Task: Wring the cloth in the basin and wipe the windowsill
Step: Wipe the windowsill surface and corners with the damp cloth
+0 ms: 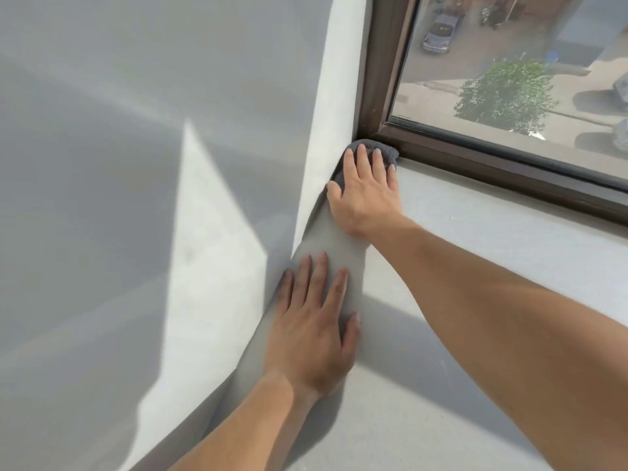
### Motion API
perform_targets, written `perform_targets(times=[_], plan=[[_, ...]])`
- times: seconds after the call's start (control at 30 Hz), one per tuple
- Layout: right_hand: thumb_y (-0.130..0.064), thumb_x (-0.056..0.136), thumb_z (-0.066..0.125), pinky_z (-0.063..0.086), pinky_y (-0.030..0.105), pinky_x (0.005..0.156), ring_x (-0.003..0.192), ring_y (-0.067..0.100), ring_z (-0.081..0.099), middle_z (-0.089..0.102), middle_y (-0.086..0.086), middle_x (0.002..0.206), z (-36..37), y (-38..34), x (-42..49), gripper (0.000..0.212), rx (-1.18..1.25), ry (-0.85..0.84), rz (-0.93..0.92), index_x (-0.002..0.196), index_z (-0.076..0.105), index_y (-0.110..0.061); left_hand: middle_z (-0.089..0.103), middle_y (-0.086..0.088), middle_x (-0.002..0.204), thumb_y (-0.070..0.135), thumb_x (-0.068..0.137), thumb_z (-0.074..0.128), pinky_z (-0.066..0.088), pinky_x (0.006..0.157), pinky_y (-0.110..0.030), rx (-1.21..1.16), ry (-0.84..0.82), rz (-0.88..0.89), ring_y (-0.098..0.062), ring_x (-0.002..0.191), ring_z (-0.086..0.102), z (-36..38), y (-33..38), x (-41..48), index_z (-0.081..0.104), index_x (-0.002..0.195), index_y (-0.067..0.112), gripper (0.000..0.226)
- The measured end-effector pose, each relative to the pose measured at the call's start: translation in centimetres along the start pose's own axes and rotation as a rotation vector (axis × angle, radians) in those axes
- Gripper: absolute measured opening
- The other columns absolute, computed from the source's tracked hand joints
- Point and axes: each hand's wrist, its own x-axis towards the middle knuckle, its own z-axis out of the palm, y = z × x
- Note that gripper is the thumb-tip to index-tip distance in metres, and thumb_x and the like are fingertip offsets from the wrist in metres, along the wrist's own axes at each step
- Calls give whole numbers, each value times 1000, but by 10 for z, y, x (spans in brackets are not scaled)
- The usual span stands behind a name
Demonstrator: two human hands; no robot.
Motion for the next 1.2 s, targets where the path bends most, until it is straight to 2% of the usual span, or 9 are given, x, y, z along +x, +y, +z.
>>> perform_targets(times=[0.1, 0.27, 0.43, 0.53, 0.67, 0.73, 0.87, 1.1, 1.2], plan=[[-42, 93, 22, -4, 45, 124, 153, 25, -6, 1, 1, 168, -3, 35, -14, 71, -34, 20, 16, 159, 8, -22, 15, -11, 165, 47, 96, 34, 10, 122, -50, -2, 7, -13, -27, 154, 5, -2, 2, 6, 33, 154, 19, 65], [-40, 89, 22, -3, 45, 123, 153, 25, -3, 5, 1, 168, -5, 67, -29, 72, -18, 87, 283, 158, 14, -21, 25, -16, 162, 44, 92, 40, 15, 121, -52, -6, 34, -1, -32, 152, 15, 1, 3, 14, 41, 150, 15, 64], [-42, 96, 19, -4, 42, 124, 154, 20, -4, 4, -1, 168, 6, 13, 5, 67, -3, 1, -99, 159, 11, -20, 18, -12, 165, 45, 95, 37, 8, 122, -50, -15, 30, -2, -29, 154, 7, 4, 2, 17, 34, 153, 18, 64], [-43, 92, 18, -2, 41, 124, 154, 20, -1, 7, -3, 168, 3, 47, -13, 70, -14, 59, -19, 159, 13, -22, 24, -15, 163, 44, 94, 40, 16, 121, -53, -14, 47, -2, -31, 152, 13, 5, 4, 20, 40, 150, 16, 63], [-41, 91, 21, -2, 45, 124, 154, 23, -2, 6, -2, 168, 0, 70, -30, 70, 17, 106, 280, 158, 14, -22, 26, -16, 162, 44, 92, 41, 19, 121, -53, -14, 57, 5, -32, 152, 15, 7, 3, 27, 43, 148, 14, 63], [-39, 94, 23, -5, 46, 123, 154, 23, -5, 4, -1, 168, 5, 43, -18, 68, 50, 99, 254, 159, 12, -20, 21, -13, 164, 46, 93, 38, 14, 122, -51, -11, 40, -15, -29, 153, 10, 7, 1, 29, 38, 151, 18, 65], [-39, 96, 21, -5, 41, 124, 153, 18, -6, 2, -4, 168, 7, 19, -8, 66, 25, -21, -87, 159, 10, -22, 21, -11, 164, 48, 93, 34, 14, 122, -50, -25, 37, -24, -28, 153, 11, 6, -3, 35, 35, 152, 20, 65], [-38, 94, 20, -5, 42, 124, 154, 20, -5, 2, -4, 168, -5, 95, -53, 68, 15, 49, 267, 159, 10, -22, 5, -8, 167, 50, 96, 26, -7, 123, -42, -3, -18, 3, -22, 154, -7, 2, -10, 38, 24, 155, 21, 66], [-39, 96, 22, -6, 43, 124, 153, 21, -8, 0, -2, 168, 4, 46, -35, 67, 31, 21, 157, 159, 9, -20, 17, -13, 164, 44, 98, 39, -2, 124, -41, -40, -16, -14, -26, 153, 5, -6, -13, 33, 36, 149, 16, 58]])
